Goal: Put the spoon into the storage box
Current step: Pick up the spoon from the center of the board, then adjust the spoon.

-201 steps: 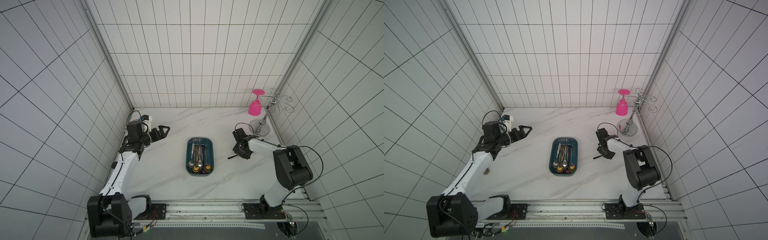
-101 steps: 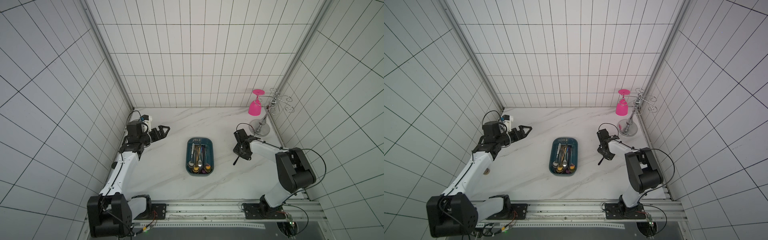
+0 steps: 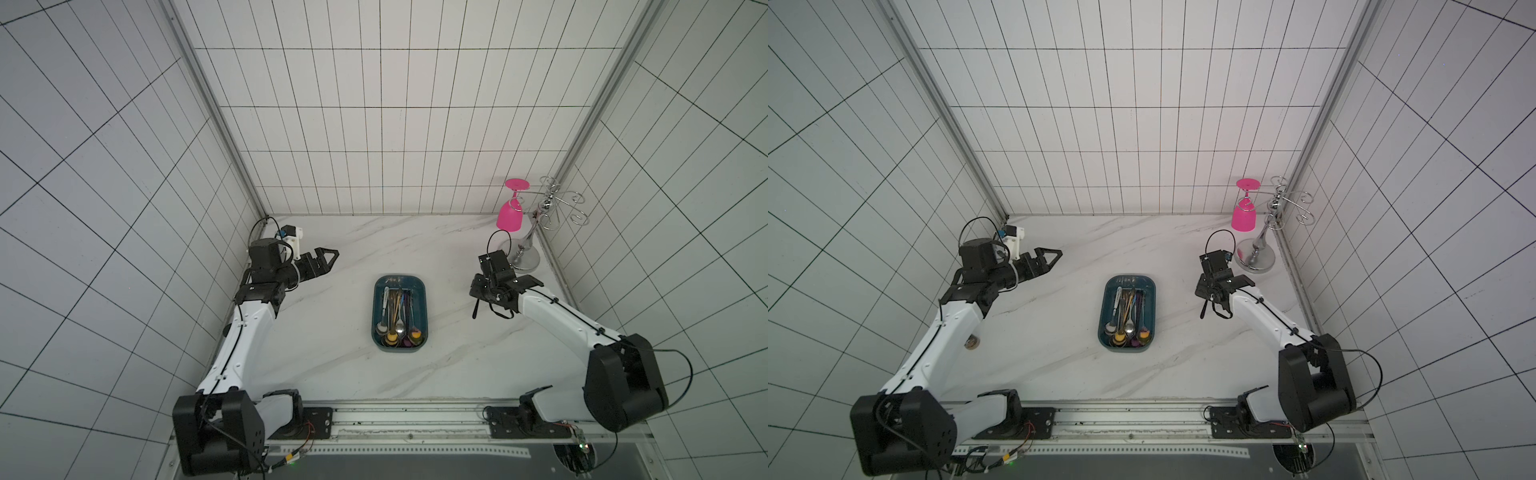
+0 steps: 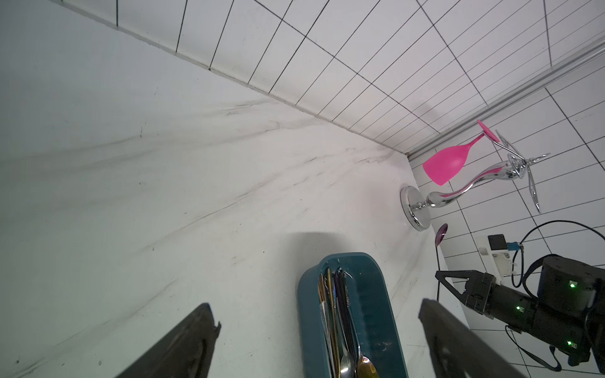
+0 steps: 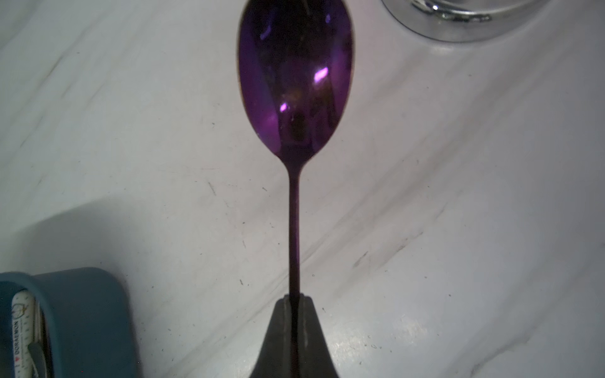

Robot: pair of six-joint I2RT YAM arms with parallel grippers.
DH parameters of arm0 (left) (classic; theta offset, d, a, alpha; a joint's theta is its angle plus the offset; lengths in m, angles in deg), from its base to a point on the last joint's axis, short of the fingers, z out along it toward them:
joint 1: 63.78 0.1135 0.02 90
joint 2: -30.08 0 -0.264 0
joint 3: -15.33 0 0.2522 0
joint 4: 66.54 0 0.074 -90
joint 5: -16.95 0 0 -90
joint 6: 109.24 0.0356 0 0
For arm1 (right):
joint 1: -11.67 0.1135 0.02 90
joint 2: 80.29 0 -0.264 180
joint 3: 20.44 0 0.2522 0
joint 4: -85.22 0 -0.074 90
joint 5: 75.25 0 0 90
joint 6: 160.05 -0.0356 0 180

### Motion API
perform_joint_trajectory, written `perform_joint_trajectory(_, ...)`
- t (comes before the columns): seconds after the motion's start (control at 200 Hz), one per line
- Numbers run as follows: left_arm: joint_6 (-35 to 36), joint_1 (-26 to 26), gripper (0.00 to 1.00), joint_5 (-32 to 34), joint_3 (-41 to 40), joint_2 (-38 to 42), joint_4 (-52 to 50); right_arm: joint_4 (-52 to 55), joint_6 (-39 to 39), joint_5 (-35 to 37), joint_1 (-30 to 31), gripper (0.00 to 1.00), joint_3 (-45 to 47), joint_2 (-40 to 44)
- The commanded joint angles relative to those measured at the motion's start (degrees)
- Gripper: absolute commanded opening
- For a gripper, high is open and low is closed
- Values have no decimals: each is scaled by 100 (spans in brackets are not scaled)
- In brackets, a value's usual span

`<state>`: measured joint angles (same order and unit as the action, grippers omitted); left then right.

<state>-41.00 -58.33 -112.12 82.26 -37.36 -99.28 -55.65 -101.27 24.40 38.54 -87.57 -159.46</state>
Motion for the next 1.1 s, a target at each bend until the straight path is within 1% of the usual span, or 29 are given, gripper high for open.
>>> perform_joint_trajectory(0.0, 206, 19, 97, -390, 182, 51, -79, 82, 1235, 202, 506, 0, -615, 175)
perform_joint_trajectory(0.085, 286, 24, 96, -500, 256, 44, -150, 149, 1961, 273, 901, 0, -869, 190)
perform_joint_trajectory(0.165, 358, 8, 96, -591, 260, 39, -146, 69, 2709, 169, 1258, 0, -967, 192)
perform_joint_trajectory(0.235, 433, -20, 95, -705, 334, 5, -220, 70, 3214, 287, 1583, 0, -1060, 145)
perform_joint_trajectory(0.285, 547, -56, 95, -782, 435, -30, -352, 106, 3599, 232, 1770, 0, -1112, 116)
perform_joint_trajectory(0.415, 901, -201, 94, -1025, 658, -99, -680, 25, 4678, 293, 2244, 0, -1043, 71)
perform_joint_trajectory(0.535, 1109, -295, 92, -1448, 790, -159, -947, 61, 5651, 514, 2700, 0, -959, 43)
perform_joint_trajectory(0.65, 1473, -539, 92, -1705, 767, -181, -1253, 21, 6444, 547, 3006, 0, -862, 36)
perform_joint_trajectory(0.79, 1824, -939, 90, -1633, 695, -225, -1644, 38, 6888, 1134, 3359, 0, -1053, -164)
perform_joint_trajectory(0.924, 2114, -1362, 85, -1404, 628, -265, -1877, 59, 7084, 1246, 3529, 0, -1206, -347)
perform_joint_trajectory(1.094, 2127, -1692, 78, -1142, 490, -388, -1869, 140, 7114, 1452, 3649, 0, -1408, -528)
